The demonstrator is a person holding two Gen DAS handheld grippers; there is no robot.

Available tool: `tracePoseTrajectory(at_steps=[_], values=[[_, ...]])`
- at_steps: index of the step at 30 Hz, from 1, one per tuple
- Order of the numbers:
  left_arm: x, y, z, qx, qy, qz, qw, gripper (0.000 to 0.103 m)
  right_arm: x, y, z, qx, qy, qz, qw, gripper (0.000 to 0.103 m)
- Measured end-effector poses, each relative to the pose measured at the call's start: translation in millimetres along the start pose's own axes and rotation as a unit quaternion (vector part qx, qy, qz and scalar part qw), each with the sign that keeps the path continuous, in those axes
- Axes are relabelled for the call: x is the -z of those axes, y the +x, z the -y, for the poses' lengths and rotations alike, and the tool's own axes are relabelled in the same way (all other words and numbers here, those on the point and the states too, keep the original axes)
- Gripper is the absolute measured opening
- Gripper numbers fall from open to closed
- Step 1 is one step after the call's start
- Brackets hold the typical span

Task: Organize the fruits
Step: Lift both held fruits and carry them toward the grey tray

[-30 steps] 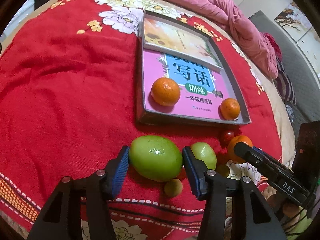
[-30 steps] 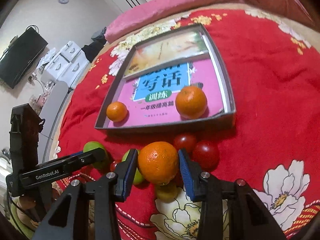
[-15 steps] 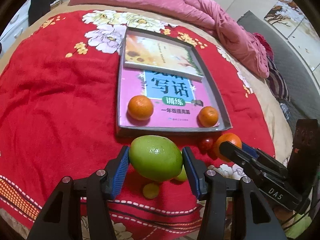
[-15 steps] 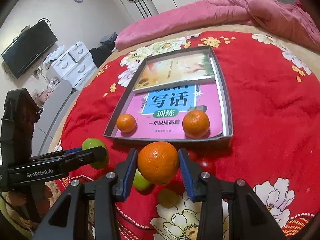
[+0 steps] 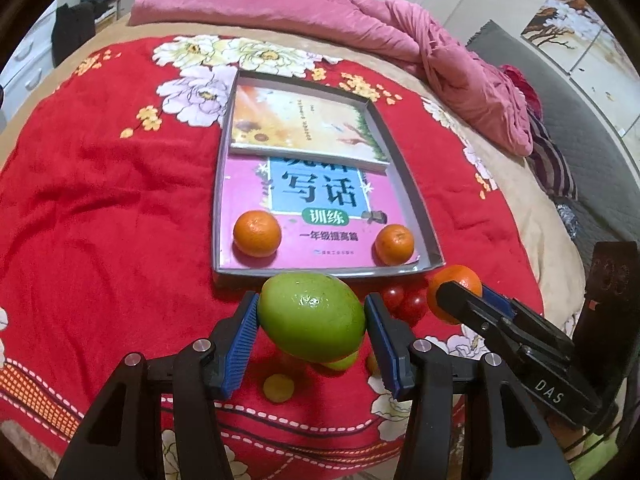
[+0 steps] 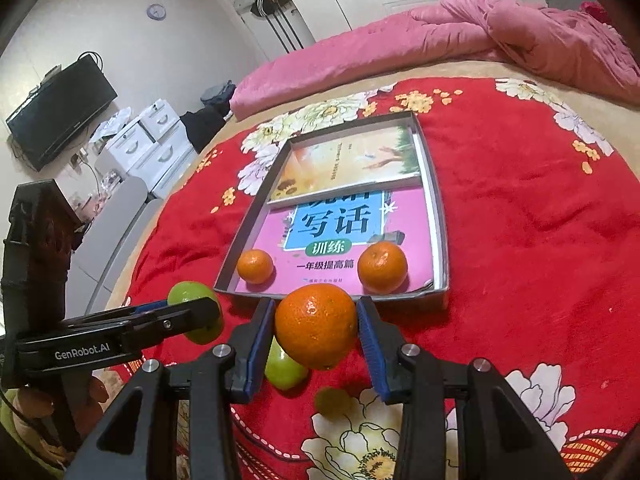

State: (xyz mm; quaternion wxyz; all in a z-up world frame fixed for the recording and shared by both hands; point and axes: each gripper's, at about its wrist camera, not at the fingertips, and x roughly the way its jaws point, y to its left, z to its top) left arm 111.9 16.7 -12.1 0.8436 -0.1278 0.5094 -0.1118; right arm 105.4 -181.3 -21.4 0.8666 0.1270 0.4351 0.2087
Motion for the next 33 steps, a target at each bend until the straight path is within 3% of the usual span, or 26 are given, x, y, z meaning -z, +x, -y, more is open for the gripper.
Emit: tracePoseTrajectory(at_steps=[33], values=[[-31.8, -6.6, 43.0, 0.005, 0.027, 0.032, 0.9991, 0.055, -34.5, -35.1, 22.1, 0.026, 0.017, 0.068, 0.997, 0.042]])
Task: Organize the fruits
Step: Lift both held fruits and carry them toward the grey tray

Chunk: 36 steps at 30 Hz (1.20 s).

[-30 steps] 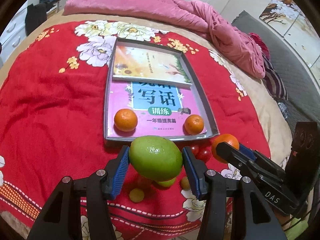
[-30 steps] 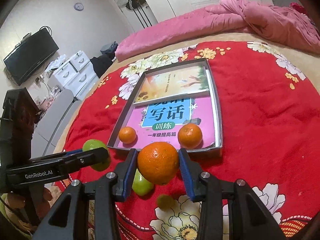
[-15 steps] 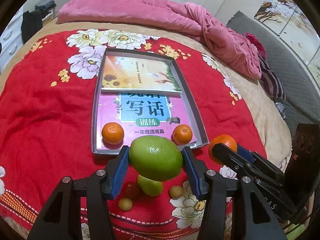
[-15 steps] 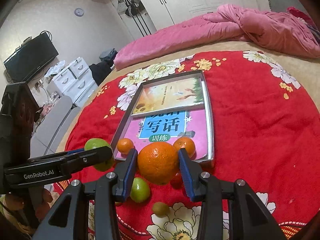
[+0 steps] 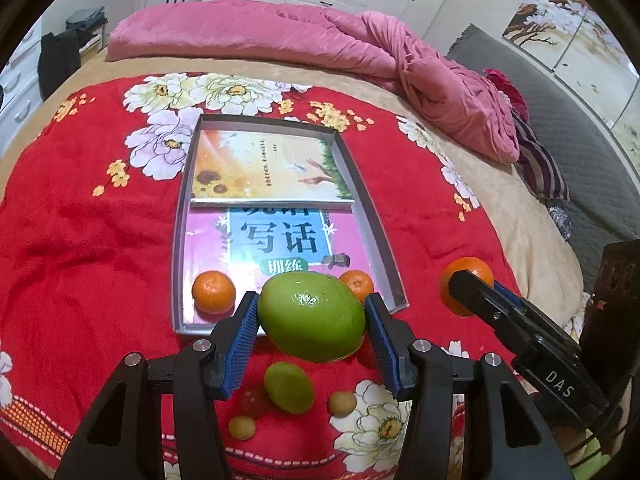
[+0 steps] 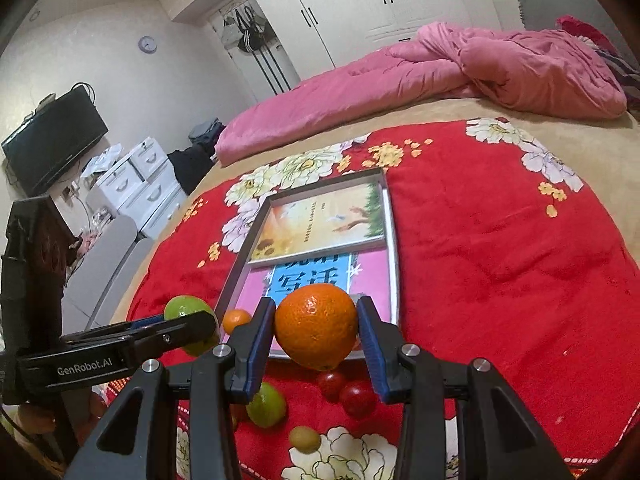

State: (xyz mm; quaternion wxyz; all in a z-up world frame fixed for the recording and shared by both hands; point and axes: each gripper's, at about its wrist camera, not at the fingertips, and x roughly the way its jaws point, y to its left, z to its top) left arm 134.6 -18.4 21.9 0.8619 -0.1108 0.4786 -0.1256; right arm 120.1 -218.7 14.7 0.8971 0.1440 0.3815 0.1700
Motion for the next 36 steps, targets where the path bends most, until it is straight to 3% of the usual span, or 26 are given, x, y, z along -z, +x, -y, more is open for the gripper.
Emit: tracePoseTrajectory(at_steps=[13, 36], values=[[-11.5, 21.6, 0.7, -0.006, 0.004, -0.005, 1.0, 0.055, -23.3, 11.7, 12.3, 0.023, -0.002, 0.006, 1.0, 0.042], [-0.9, 72.2, -13.1, -0.023, 0.009, -0.042, 0.9988, 0.055, -11.3, 43.5, 12.2, 0.033, -0.019, -0.03, 0.999, 0.042]])
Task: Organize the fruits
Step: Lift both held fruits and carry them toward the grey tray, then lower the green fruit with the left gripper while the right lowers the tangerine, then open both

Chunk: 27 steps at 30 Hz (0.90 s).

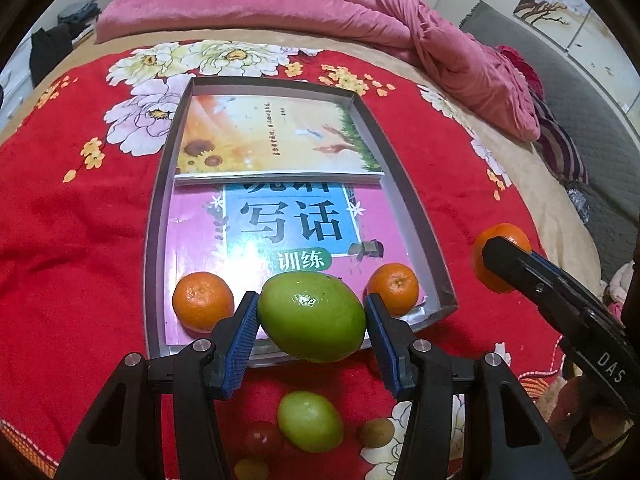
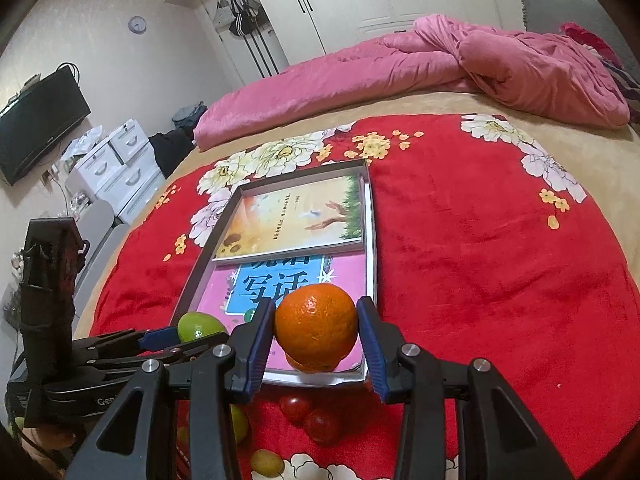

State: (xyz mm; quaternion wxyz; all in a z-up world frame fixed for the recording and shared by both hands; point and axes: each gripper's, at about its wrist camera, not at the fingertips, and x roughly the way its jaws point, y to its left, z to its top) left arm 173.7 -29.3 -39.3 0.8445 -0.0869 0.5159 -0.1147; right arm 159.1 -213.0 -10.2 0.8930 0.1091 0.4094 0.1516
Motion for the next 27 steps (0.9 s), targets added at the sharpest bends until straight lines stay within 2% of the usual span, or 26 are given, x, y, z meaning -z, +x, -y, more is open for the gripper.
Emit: tracePoseTrajectory(at_steps=[8, 27], values=[[3.0, 7.8, 1.7, 0.008, -0.001, -0.002, 1.0, 0.055, 2.3, 1.7, -1.4, 0.001, -0.003, 0.004, 1.0, 0.042], [1.2, 18.7, 14.7, 0.014, 0.028, -0.001, 0.9995, 0.055, 17.1, 25.6, 10.4, 0.022, -0.004, -0.024, 0.999, 0.042]])
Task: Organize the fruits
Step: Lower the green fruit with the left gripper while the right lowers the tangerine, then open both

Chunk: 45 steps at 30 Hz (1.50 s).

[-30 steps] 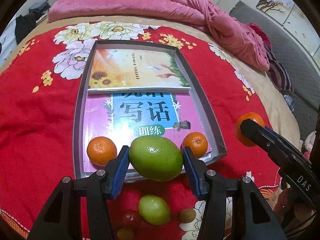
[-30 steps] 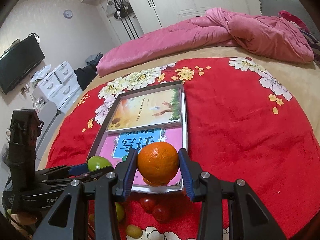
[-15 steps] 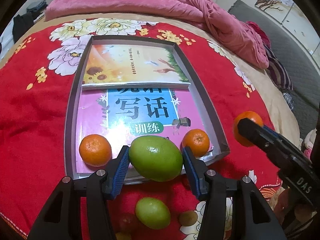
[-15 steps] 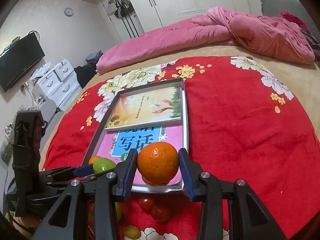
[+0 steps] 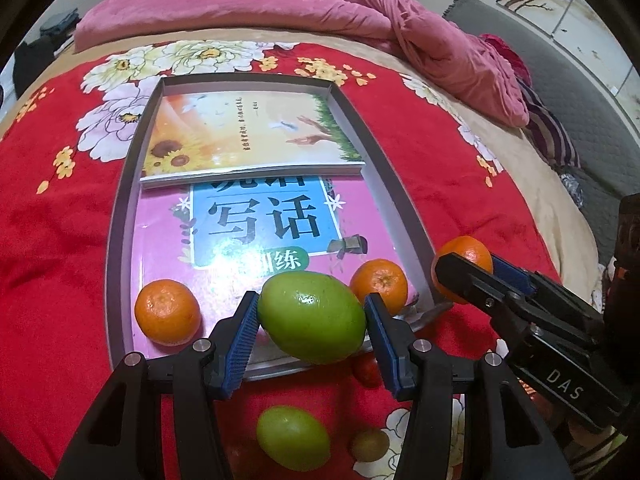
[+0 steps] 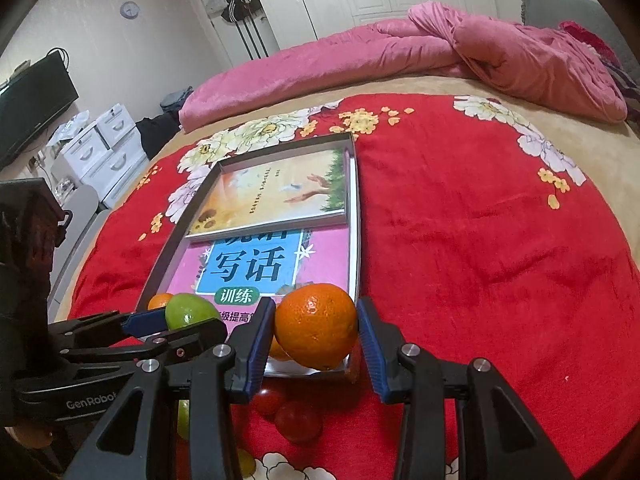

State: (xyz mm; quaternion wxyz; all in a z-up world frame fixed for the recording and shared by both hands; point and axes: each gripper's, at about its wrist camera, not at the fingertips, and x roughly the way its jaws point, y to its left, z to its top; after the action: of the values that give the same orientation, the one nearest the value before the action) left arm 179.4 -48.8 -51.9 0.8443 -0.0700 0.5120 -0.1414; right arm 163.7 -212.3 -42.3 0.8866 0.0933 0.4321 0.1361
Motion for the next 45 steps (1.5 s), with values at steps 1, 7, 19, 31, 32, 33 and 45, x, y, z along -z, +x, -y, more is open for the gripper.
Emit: tracePoseTrajectory(at_steps=[1, 7, 19, 31, 32, 33, 45], values=[[-0.1, 1.0, -0.2, 0.0, 0.001, 0.0, 1.0, 0.055, -0.1, 0.9, 0.2, 0.0, 0.001, -0.001, 1.0, 0.042], [-0.8, 9.3, -4.4, -0.006, -0.003, -0.012, 0.9999, 0.055, 1.1, 6.7, -1.2, 0.003, -0.006, -0.006, 1.0, 0.042], [2.4, 18.2, -13.6, -0.008, -0.013, -0.018, 0.9997, 0.055, 7.9, 14.8, -2.9, 0.011, -0.013, -0.01, 1.0, 0.042], [4.6, 16.4, -18.1, -0.006, -0.016, -0.017, 0.9997, 0.055, 10.8, 17.4, -5.9, 0.022, -0.014, -0.01, 1.0, 0.043], [4.5, 16.4, -18.3, -0.006, -0.016, -0.017, 0.9997, 0.055, 11.1, 17.2, -5.7, 0.022, -0.012, -0.012, 1.0, 0.043], [4.6, 16.4, -18.1, -0.007, -0.017, -0.017, 0.9997, 0.055, 11.0, 16.8, -5.2, 0.021, -0.012, -0.011, 1.0, 0.043], [5.7, 15.9, -19.2, -0.009, -0.018, -0.018, 0.9996, 0.055, 9.8, 8.6, -3.9, 0.018, -0.008, -0.007, 1.0, 0.044]])
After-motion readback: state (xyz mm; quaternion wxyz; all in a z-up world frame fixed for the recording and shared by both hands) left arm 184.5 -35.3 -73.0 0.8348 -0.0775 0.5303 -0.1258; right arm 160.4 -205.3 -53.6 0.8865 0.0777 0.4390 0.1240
